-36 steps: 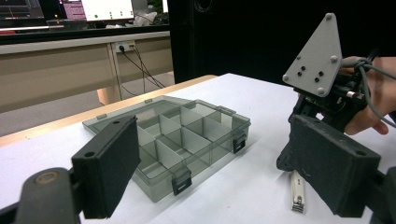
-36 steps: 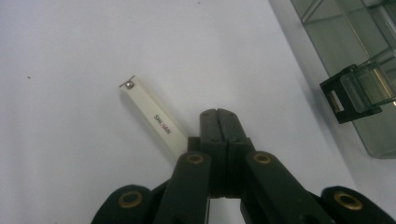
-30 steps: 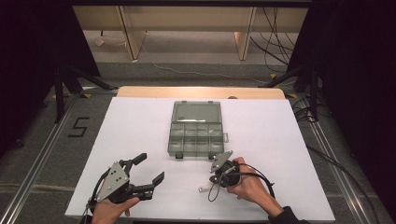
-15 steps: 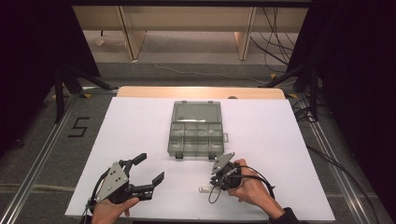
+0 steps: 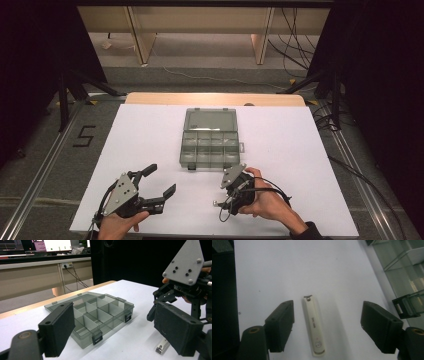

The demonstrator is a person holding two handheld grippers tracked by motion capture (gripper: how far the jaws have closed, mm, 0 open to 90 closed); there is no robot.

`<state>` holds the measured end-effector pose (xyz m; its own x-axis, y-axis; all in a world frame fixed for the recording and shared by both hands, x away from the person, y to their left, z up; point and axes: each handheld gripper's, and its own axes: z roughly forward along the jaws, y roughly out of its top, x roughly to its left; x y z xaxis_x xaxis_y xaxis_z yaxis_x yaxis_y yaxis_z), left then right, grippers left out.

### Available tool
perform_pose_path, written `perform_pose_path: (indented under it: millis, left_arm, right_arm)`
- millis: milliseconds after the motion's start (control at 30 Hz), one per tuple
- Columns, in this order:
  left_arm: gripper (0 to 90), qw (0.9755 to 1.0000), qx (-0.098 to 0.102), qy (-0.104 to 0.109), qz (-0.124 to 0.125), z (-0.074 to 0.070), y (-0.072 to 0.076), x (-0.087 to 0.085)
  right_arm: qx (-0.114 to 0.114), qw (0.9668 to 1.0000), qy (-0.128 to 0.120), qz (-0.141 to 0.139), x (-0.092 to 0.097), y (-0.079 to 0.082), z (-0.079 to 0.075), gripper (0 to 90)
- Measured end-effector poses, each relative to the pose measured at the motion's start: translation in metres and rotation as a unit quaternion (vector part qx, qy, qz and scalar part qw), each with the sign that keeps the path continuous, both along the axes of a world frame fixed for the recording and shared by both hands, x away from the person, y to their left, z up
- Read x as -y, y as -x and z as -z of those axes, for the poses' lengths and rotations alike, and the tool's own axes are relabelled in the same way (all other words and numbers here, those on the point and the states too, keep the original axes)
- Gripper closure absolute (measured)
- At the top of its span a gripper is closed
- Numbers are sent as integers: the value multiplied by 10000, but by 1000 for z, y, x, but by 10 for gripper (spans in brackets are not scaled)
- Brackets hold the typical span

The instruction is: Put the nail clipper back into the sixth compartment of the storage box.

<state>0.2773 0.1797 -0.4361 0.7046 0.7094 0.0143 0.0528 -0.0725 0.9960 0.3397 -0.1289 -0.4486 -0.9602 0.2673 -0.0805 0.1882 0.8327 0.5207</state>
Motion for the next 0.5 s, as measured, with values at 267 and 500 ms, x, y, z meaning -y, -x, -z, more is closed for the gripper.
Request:
perform_pose_path:
  millis: [267,500]
  left_arm:
    - [163,10000,-38,-46,-42,-1,1,-1]
    - [162,10000,-35,-46,-38,-1,1,-1]
  right_arm:
    - [-82,9991,386,-166,-9,1,3,297]
    - [-190,9968,718,-287,-17,-1,7,348]
